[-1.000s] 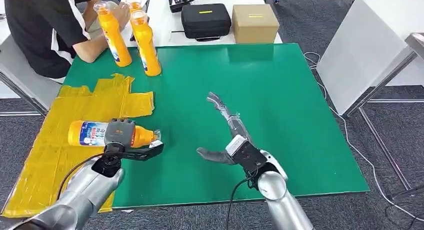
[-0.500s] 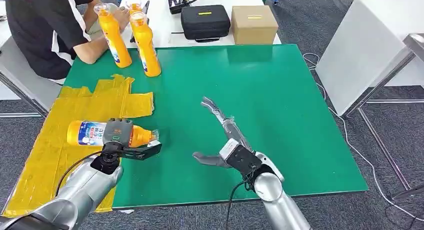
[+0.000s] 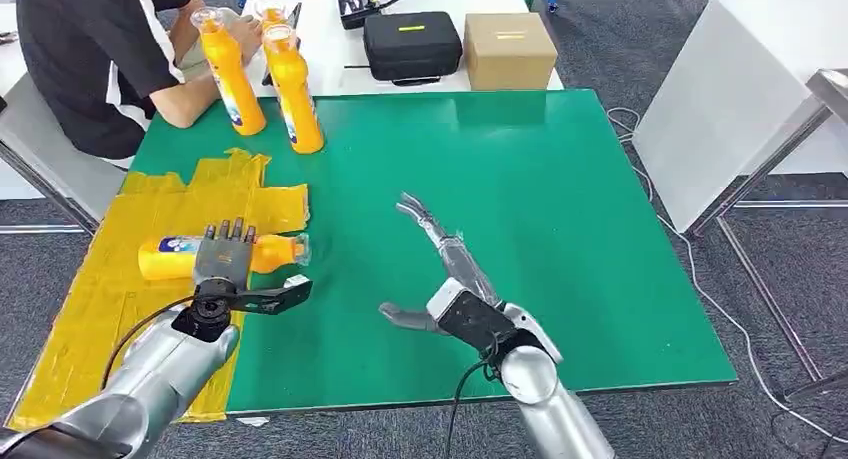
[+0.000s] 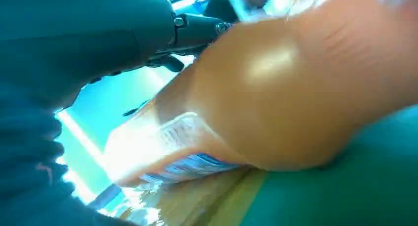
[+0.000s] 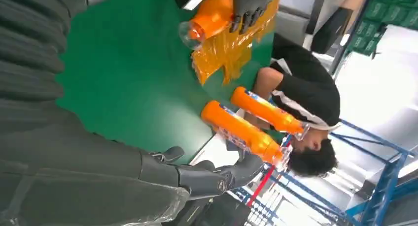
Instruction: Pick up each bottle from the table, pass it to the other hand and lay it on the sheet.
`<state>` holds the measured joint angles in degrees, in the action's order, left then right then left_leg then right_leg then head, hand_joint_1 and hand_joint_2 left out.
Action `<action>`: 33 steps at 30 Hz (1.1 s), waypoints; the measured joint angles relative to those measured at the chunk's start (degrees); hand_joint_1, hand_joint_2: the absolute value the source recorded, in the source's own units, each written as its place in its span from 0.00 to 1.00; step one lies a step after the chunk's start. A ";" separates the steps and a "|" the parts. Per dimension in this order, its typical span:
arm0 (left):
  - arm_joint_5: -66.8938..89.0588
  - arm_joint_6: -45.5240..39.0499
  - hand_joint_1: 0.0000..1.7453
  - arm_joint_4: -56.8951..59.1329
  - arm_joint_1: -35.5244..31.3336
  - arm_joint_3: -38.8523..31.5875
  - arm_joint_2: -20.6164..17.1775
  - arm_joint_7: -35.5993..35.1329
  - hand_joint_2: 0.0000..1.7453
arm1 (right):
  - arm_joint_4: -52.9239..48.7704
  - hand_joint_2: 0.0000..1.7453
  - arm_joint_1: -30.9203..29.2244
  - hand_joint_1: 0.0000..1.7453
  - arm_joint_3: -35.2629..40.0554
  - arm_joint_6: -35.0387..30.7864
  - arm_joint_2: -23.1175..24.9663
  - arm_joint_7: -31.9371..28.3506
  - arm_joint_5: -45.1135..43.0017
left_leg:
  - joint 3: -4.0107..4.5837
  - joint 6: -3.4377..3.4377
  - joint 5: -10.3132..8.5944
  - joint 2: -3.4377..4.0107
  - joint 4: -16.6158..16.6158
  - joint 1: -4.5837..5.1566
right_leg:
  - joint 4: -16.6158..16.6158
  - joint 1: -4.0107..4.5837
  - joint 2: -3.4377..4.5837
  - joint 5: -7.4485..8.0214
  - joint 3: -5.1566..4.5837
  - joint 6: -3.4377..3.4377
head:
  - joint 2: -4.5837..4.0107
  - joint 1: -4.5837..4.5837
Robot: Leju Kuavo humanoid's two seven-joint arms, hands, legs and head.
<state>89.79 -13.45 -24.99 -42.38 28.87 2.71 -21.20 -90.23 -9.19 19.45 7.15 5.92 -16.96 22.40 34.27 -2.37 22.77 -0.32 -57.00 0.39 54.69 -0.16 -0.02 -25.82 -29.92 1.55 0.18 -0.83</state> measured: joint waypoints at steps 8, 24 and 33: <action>0.00 4.03 0.00 -16.98 7.50 -2.14 1.82 9.27 0.00 | -0.24 1.00 1.65 0.00 -1.90 -0.79 1.93 0.33 3.04 | 0.25 -0.04 0.03 -0.03 -0.03 0.11 | 0.01 -0.11 0.00 0.00 -0.24 0.03 | 0.02 0.00; -34.38 9.39 0.00 -48.18 22.75 -6.62 3.46 33.20 0.00 | -5.34 1.00 6.48 0.00 -5.71 -5.47 4.39 -3.87 1.66 | 0.41 0.01 0.13 0.07 -0.01 0.08 | 0.01 -0.05 0.06 -0.03 -0.40 0.02 | 0.00 -0.02; -70.71 17.03 0.00 -70.66 40.24 -11.10 2.82 45.57 1.00 | -10.84 1.00 12.93 0.00 -5.22 -12.02 2.93 -9.71 -1.83 | 0.44 0.02 0.33 0.03 0.01 0.07 | -0.02 -0.06 0.04 -0.16 -0.50 -0.08 | 0.00 0.00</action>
<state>19.08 3.59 -95.65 -2.14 17.77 5.53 24.37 -101.07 3.74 14.23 -4.88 8.85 -26.67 20.57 34.71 -2.34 23.10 -0.29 -56.99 0.46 54.66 -0.21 0.02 -25.98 -30.42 1.47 0.17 -0.83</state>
